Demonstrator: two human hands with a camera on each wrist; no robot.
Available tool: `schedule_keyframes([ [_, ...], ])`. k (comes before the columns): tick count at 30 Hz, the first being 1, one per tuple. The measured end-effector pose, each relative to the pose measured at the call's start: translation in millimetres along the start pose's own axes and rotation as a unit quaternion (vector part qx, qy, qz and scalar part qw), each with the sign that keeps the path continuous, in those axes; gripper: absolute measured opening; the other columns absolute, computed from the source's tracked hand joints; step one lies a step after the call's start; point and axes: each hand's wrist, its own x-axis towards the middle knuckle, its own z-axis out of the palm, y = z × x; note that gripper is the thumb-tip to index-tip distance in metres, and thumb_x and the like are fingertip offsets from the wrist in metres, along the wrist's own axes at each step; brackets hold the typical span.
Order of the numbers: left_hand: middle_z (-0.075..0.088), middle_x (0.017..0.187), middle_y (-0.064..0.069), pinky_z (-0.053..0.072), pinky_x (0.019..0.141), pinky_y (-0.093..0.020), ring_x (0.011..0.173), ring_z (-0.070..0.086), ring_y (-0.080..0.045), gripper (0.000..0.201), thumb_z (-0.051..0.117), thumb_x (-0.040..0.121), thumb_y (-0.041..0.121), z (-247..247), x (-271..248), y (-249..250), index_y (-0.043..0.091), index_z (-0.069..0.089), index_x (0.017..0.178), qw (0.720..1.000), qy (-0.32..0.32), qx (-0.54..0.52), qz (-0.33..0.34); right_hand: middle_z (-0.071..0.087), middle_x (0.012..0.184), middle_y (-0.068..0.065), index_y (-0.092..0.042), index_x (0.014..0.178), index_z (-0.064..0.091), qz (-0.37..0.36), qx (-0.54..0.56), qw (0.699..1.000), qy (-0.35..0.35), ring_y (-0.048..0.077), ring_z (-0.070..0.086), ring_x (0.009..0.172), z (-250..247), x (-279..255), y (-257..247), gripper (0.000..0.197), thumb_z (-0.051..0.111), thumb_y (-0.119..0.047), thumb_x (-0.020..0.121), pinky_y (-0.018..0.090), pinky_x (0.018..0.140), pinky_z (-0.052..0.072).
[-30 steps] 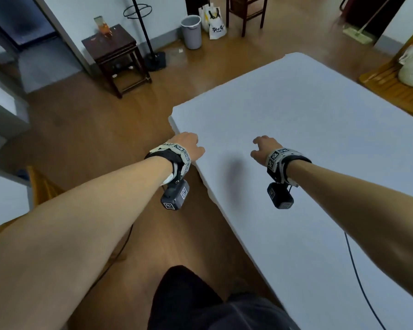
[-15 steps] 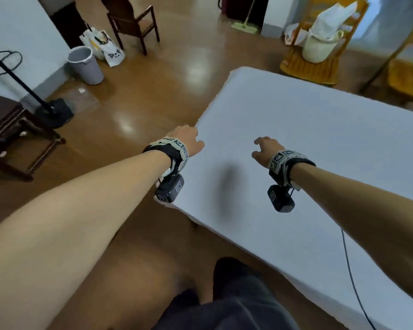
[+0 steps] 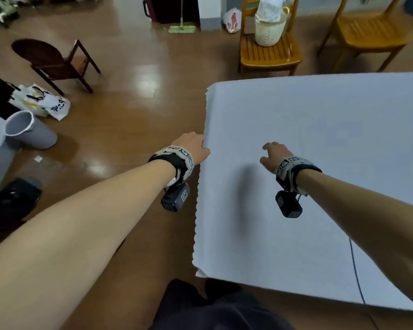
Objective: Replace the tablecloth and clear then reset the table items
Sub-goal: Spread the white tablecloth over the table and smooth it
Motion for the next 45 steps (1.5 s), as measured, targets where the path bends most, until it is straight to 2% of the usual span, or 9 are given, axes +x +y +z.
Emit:
schedule_keyframes([
  [3, 0.055, 0.113, -0.006, 0.042, 0.071, -0.035, 0.091, 0.051, -0.025, 0.031, 0.043, 0.092, 0.039, -15, 38, -2, 0.016, 0.055, 0.110, 0.999, -0.001, 0.024, 0.040, 0.042, 0.144, 0.008, -0.012, 0.143, 0.041, 0.028, 0.011, 0.999, 0.019, 0.027, 0.038, 0.133, 1, 8, -9, 0.052, 0.049, -0.024, 0.093, 0.040, 0.097, 0.042],
  [8, 0.049, 0.134, -0.006, 0.045, 0.088, -0.040, 0.119, 0.050, -0.027, 0.047, 0.041, 0.094, 0.040, -27, 105, 12, 0.017, 0.049, 0.135, 0.988, -0.013, 0.046, 0.144, 0.043, 0.143, 0.008, -0.013, 0.143, 0.041, 0.129, 0.059, 0.989, 0.048, 0.027, 0.040, 0.131, 4, 19, -11, 0.052, 0.048, -0.024, 0.092, 0.040, 0.095, 0.044],
  [14, 0.044, 0.142, -0.006, 0.042, 0.096, -0.043, 0.126, 0.045, -0.029, 0.049, 0.043, 0.095, 0.039, -17, 162, 46, 0.019, 0.045, 0.139, 0.938, -0.047, 0.102, 0.329, 0.042, 0.144, 0.007, -0.014, 0.142, 0.042, 0.309, 0.159, 0.930, 0.117, 0.026, 0.035, 0.134, 37, -19, -29, 0.050, 0.047, -0.023, 0.093, 0.039, 0.098, 0.041],
  [20, 0.045, 0.140, -0.004, 0.042, 0.095, -0.043, 0.127, 0.045, -0.027, 0.049, 0.044, 0.093, 0.039, 29, 124, 58, 0.021, 0.046, 0.139, 0.847, -0.101, 0.167, 0.495, 0.038, 0.148, 0.007, -0.014, 0.144, 0.040, 0.470, 0.217, 0.849, 0.105, 0.025, 0.033, 0.137, 112, -121, -93, 0.050, 0.046, -0.024, 0.095, 0.039, 0.102, 0.040],
  [28, 0.045, 0.141, -0.006, 0.044, 0.093, -0.043, 0.125, 0.047, -0.028, 0.050, 0.043, 0.094, 0.039, 80, 39, 57, 0.020, 0.045, 0.140, 0.755, -0.142, 0.229, 0.598, 0.040, 0.147, 0.008, -0.013, 0.144, 0.041, 0.582, 0.289, 0.750, 0.123, 0.026, 0.037, 0.135, 191, -218, -173, 0.050, 0.047, -0.024, 0.095, 0.040, 0.103, 0.040],
  [35, 0.039, 0.146, -0.005, 0.043, 0.099, -0.045, 0.131, 0.041, -0.027, 0.053, 0.043, 0.094, 0.037, 142, 4, 24, 0.022, 0.042, 0.144, 0.727, -0.170, 0.262, 0.612, 0.044, 0.143, 0.007, -0.014, 0.142, 0.043, 0.619, 0.350, 0.690, 0.135, 0.026, 0.040, 0.132, 275, -240, -215, 0.051, 0.051, -0.026, 0.093, 0.041, 0.103, 0.042],
  [38, 0.042, 0.137, -0.005, 0.047, 0.089, -0.045, 0.125, 0.040, -0.028, 0.043, 0.044, 0.090, 0.032, 175, 8, 4, 0.024, 0.049, 0.132, 0.709, -0.158, 0.265, 0.634, 0.047, 0.141, 0.007, -0.013, 0.140, 0.045, 0.612, 0.377, 0.684, 0.125, 0.025, 0.046, 0.128, 310, -231, -221, 0.056, 0.058, -0.031, 0.089, 0.040, 0.100, 0.045],
  [41, 0.036, 0.134, -0.004, 0.047, 0.080, -0.040, 0.125, 0.033, -0.029, 0.046, 0.050, 0.083, 0.024, 193, 14, -12, 0.023, 0.043, 0.128, 0.704, -0.123, 0.244, 0.656, 0.058, 0.121, 0.007, -0.013, 0.121, 0.057, 0.620, 0.359, 0.684, 0.135, 0.025, 0.056, 0.108, 330, -218, -222, 0.041, 0.059, -0.035, 0.087, 0.038, 0.083, 0.051],
  [45, 0.031, 0.139, -0.004, 0.046, 0.076, -0.040, 0.128, 0.029, -0.030, 0.056, 0.056, 0.080, 0.025, 199, 23, -21, 0.024, 0.038, 0.133, 0.686, -0.103, 0.249, 0.676, 0.062, 0.096, 0.002, -0.019, 0.094, 0.060, 0.651, 0.335, 0.658, 0.176, 0.023, 0.055, 0.080, 336, -210, -225, 0.010, 0.051, -0.023, 0.091, 0.030, 0.066, 0.040],
])
